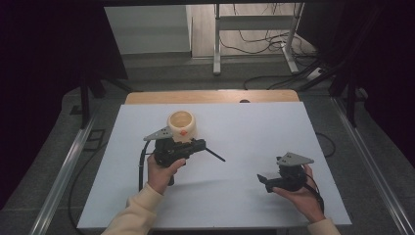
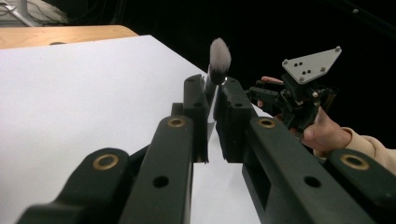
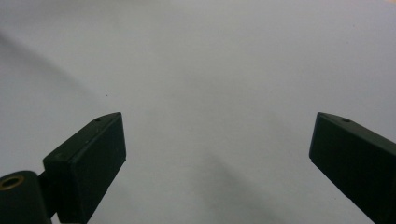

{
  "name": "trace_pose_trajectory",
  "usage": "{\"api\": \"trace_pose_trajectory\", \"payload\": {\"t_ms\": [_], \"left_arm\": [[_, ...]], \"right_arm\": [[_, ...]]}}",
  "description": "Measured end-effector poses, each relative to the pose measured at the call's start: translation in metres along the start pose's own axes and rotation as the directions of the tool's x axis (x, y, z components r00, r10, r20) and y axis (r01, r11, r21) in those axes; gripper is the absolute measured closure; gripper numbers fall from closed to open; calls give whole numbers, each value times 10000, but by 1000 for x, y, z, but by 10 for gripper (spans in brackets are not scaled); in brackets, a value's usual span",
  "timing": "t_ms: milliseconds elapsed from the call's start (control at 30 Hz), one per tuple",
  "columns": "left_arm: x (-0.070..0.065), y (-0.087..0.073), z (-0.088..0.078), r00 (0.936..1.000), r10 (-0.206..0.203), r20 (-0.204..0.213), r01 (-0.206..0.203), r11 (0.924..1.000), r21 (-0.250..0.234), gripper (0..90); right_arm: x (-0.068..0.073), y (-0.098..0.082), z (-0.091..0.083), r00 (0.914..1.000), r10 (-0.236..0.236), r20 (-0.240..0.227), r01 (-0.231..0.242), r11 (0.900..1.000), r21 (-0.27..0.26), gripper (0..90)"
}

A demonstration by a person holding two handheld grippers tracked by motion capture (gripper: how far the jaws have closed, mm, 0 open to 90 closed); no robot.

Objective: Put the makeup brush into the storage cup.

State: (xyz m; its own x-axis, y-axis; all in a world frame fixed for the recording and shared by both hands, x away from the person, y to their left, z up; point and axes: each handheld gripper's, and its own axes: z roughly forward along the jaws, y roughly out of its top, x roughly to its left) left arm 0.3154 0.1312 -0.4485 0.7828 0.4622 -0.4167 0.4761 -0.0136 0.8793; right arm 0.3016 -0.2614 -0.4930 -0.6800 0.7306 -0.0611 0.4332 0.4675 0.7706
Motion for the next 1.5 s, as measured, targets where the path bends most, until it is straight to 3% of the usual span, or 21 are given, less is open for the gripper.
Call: {"api": "trace_pose_trajectory", "payload": {"t_ms": [500, 1500], "left_arm": [[1, 3, -9, 10000, -65, -34, 65, 9999, -102, 833], [12, 27, -26, 9991, -146, -402, 128, 9990, -438, 833]], "right_arm": [[-5, -2, -1, 9999, 104, 72, -104, 9999, -78, 37], [-9, -3, -3, 9996, 269, 71, -268, 9995, -194, 53]]}}
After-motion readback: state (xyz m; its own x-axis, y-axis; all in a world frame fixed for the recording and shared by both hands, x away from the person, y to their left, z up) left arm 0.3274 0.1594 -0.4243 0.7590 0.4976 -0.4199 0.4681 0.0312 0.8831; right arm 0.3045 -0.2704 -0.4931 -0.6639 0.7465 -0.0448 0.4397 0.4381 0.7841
